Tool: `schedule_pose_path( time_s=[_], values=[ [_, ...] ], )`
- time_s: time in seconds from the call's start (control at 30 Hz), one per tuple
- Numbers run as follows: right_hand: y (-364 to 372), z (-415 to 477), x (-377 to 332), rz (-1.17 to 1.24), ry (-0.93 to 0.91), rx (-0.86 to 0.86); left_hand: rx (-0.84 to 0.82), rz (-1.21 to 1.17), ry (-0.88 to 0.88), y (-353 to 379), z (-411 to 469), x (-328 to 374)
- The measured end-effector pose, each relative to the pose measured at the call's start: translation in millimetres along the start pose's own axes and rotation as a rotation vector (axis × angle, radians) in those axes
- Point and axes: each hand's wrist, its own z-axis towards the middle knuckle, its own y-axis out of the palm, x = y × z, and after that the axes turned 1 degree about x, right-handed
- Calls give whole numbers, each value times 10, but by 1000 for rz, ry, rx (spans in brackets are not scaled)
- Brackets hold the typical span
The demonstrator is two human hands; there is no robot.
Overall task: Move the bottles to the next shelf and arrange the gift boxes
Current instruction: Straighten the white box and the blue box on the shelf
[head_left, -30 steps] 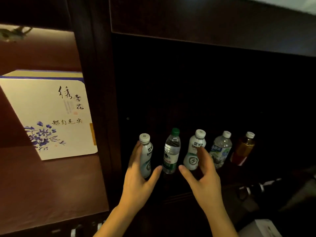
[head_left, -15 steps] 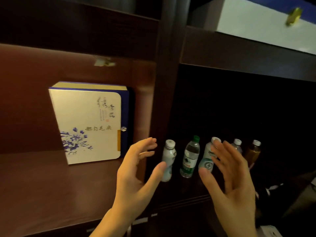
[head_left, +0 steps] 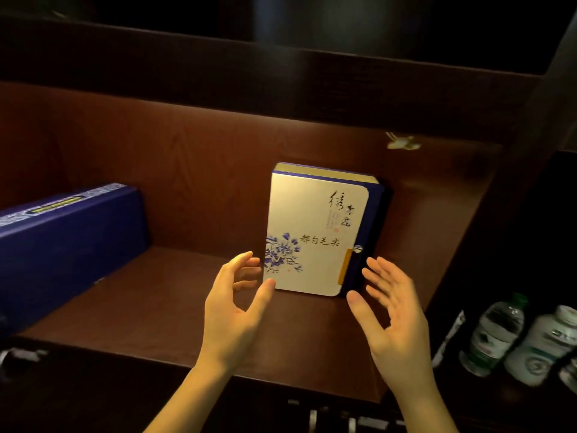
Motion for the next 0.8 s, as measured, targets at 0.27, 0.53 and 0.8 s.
schedule_pose_path(
  time_s=[0.27,0.53,0.8],
  values=[
    [349,399,621,-111,198,8,-55,124,-156,-6,289,-685],
    [548,933,1607,-211,477,75,-136,163,-353,327,734,-1413],
    [710,1368,2269,-311,564,157,-236,221,-513,675,1134,-1997]
  ],
)
